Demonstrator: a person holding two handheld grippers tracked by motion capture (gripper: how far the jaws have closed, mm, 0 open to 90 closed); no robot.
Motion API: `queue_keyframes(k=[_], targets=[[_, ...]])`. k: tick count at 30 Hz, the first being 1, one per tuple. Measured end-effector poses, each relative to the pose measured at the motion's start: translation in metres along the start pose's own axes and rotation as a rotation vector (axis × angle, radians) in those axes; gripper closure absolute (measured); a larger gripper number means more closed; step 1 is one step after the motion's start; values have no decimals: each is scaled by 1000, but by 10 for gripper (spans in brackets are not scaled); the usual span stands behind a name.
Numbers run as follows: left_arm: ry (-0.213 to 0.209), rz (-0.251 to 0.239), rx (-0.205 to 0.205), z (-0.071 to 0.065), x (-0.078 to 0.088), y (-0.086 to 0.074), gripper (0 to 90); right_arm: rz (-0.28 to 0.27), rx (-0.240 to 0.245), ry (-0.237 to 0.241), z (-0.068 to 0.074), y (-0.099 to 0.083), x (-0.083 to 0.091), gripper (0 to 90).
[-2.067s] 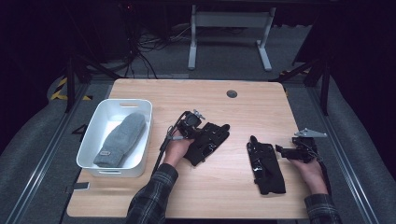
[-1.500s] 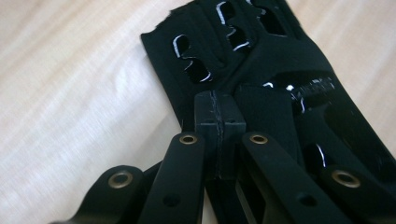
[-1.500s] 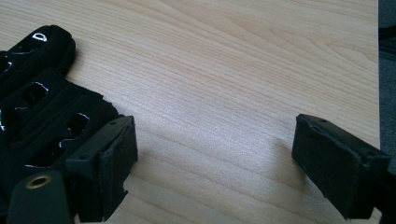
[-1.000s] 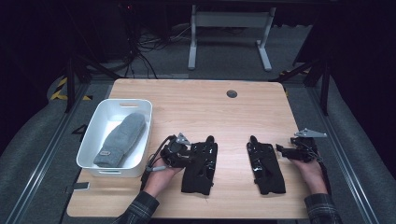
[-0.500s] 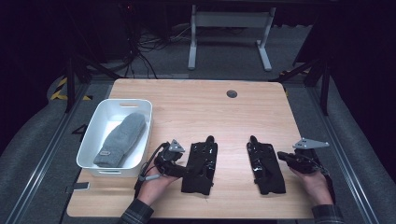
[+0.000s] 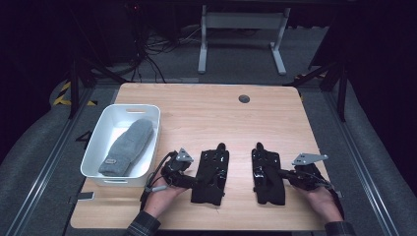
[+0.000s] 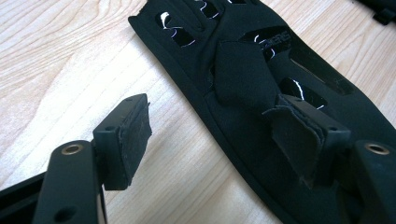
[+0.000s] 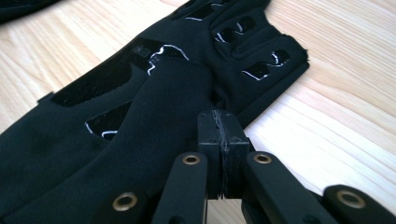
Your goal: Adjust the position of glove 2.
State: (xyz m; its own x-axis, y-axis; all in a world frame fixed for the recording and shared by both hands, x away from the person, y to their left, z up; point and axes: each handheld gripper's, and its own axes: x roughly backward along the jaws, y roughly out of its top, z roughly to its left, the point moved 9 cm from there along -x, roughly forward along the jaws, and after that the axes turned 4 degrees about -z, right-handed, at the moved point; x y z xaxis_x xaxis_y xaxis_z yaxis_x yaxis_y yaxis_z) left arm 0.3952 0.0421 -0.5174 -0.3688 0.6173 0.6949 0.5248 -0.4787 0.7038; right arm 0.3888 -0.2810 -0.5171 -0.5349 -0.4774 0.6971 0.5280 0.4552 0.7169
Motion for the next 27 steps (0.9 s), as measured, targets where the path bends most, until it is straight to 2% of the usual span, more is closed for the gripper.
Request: queue_keyframes(k=[5,9,12,17,20,21,25,27], targets=[[9,-4,-2,1,-4,2,304,4,31,28,11,6,-7,898],[21,-13,-5,5,-7,6,354,3,55,52,20,10,-12,898],[34,-20,-7,7,-11,7,405,0,60,52,21,12,-12,898],[54,4,-16,10,-16,7,544,-20,49,41,17,13,-8,896],[46,16,-8,9,-18,6,630,-29,43,41,16,14,-7,894],[39,20,-11,8,-19,5,630,-31,41,39,16,14,-6,890],[21,21,1,4,-21,6,778,-44,37,47,15,15,-4,875],[28,20,10,4,-21,7,834,-43,36,50,16,15,-4,878]])
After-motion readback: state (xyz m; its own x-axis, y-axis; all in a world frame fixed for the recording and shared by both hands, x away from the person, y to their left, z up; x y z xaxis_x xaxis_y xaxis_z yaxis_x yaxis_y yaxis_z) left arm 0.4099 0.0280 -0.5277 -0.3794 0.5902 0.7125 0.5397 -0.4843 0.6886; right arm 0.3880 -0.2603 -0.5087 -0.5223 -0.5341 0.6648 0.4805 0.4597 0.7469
